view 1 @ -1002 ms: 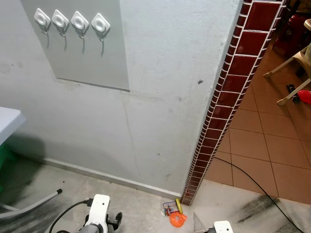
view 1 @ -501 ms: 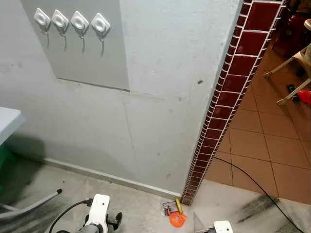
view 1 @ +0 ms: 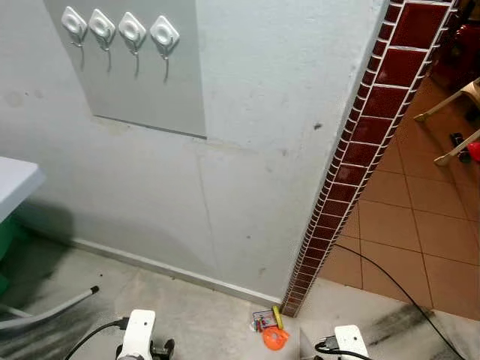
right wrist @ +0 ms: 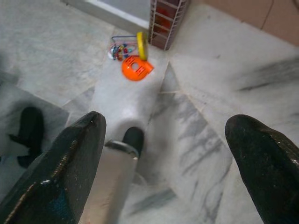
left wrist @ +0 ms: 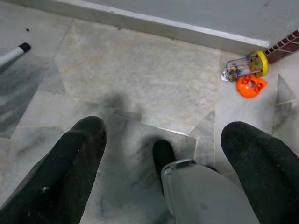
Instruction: Hang keys on a hook
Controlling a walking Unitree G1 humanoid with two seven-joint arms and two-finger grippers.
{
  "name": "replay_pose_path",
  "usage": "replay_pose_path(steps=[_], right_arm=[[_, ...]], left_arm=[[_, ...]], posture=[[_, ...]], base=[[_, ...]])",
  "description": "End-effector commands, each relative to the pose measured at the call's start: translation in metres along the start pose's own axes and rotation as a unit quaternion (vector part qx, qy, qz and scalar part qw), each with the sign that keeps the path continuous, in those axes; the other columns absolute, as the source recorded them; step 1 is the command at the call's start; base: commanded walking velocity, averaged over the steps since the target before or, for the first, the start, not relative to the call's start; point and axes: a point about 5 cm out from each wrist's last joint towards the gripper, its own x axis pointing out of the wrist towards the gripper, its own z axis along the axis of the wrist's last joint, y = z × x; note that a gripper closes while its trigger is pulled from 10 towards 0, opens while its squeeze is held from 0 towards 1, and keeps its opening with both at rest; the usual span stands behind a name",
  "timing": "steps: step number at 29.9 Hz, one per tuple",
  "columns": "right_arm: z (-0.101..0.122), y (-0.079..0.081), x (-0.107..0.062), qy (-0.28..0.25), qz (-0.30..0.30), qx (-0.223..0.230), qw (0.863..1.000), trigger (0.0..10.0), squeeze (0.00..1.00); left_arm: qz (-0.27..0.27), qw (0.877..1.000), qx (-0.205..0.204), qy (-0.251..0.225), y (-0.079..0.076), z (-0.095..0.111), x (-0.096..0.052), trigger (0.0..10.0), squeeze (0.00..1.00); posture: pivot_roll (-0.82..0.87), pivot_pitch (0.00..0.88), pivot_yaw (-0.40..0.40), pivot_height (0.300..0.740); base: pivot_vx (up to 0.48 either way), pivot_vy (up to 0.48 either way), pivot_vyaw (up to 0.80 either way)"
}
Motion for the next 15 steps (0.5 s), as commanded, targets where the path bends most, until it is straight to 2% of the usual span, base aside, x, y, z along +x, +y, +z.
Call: replay_pose_path(steps=[1, 2, 15], right_arm=[[-0.001, -0.002, -0.001, -0.003, -0.003, -0.016, 1.0, 10.0, 0.0], [-0.001, -0.002, -0.001, -0.002, -0.004, -0.016, 1.0, 10.0, 0.0], [0.001, 0.001, 0.0, -0.011, -0.002, -0.019, 1.0, 10.0, 0.0]], left_arm=[[-0.005, 1.0, 0.012, -0.006, 0.001, 0.003, 0.0, 10.0, 0.0], [-0.001, 1.0, 0.022, -0.006, 0.002, 0.004, 0.0, 10.0, 0.0], [-0.004, 0.999, 0.013, -0.033, -0.005, 0.015, 0.003, 10.0, 0.0]], posture=[[0.04, 0.0, 0.022, 0.74], [0.04, 0.0, 0.023, 0.74], [0.04, 0.0, 0.026, 0.74]], base=[[0.0, 0.0, 0.0], [0.0, 0.0, 0.0], [0.0, 0.0, 0.0]])
